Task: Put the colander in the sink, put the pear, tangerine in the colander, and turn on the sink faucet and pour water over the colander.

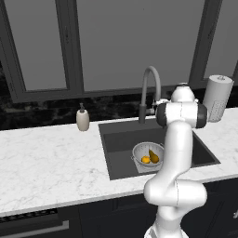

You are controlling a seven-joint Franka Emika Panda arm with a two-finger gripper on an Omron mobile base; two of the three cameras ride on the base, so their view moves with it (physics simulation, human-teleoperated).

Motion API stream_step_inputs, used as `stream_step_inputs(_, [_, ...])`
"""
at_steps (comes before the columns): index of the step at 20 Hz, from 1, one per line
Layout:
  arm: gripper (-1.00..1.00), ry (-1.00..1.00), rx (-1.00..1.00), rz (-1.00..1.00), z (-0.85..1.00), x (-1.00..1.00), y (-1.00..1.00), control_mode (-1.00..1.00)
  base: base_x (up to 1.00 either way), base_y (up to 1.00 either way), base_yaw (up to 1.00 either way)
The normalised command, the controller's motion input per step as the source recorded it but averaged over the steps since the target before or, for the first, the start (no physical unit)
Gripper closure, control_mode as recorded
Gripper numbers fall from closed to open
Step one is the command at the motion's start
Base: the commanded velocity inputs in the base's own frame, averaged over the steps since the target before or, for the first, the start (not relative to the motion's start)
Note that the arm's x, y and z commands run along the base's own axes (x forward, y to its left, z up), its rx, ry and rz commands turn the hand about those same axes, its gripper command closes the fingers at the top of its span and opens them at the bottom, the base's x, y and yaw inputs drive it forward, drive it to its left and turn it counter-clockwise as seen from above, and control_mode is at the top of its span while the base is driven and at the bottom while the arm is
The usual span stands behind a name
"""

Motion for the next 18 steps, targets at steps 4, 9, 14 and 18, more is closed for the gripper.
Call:
stream_step_inputs(4, [-1.0, 0.0, 0.0, 0.0, -0.04, 0.3, 0.07, -1.0, 0.0, 0.0, 0.0])
stream_step_inputs(9, [-1.0, 0.04, 0.0, 0.0, -0.15, 0.27, 0.04, -1.0, 0.0, 0.0, 0.0])
stream_step_inputs(14, [-1.0, 0.04, 0.0, 0.0, -0.21, 0.24, 0.0, -1.0, 0.0, 0.0, 0.0])
stream_step_inputs(18, [1.0, 0.02, 0.0, 0.0, -0.16, 0.15, 0.04, -1.0, 0.0, 0.0, 0.0])
